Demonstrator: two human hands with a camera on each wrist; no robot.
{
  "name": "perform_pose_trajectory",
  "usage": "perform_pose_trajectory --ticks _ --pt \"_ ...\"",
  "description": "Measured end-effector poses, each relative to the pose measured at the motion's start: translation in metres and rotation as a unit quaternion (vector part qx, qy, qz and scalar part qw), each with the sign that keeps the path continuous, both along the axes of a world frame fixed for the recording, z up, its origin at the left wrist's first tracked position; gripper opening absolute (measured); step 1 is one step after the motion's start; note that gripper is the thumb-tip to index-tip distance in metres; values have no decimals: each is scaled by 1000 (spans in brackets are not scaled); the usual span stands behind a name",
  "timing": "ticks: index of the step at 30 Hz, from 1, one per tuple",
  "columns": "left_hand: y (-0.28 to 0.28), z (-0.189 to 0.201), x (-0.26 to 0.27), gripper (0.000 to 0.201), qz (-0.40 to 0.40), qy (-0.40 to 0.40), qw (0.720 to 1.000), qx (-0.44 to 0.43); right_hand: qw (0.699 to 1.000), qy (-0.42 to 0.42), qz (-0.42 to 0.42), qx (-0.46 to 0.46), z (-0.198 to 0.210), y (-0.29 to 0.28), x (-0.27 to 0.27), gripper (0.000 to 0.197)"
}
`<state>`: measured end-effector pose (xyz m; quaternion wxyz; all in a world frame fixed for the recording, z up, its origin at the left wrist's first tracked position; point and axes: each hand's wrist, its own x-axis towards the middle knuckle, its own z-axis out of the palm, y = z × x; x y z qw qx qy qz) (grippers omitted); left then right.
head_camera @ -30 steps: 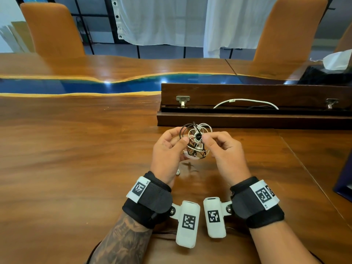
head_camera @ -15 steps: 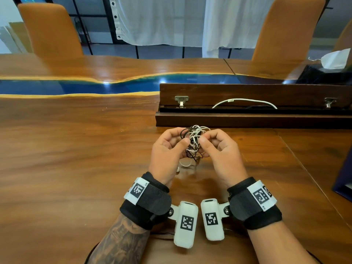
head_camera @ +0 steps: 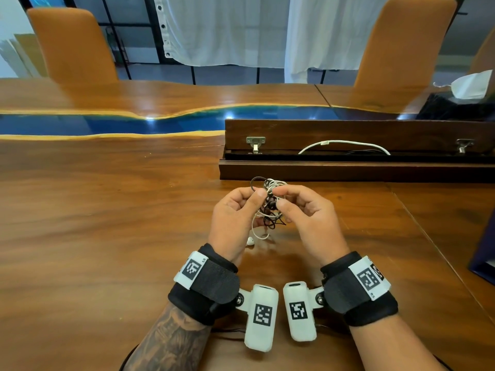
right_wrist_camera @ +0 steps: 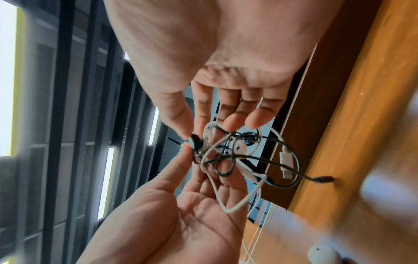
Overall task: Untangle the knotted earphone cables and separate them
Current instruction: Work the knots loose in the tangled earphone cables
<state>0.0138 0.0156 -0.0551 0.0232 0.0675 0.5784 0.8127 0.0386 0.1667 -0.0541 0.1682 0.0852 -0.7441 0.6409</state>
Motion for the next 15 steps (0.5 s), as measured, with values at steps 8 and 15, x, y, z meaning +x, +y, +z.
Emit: perform_pose_trajectory --ticks 8,15 --pt "1 4 1 22 7 13 1000 -2 999 5 -23 24 1 1 0 19" --pt "-10 3 -11 6 101 21 994 -24 994 0 -109 -14 5 6 -3 10"
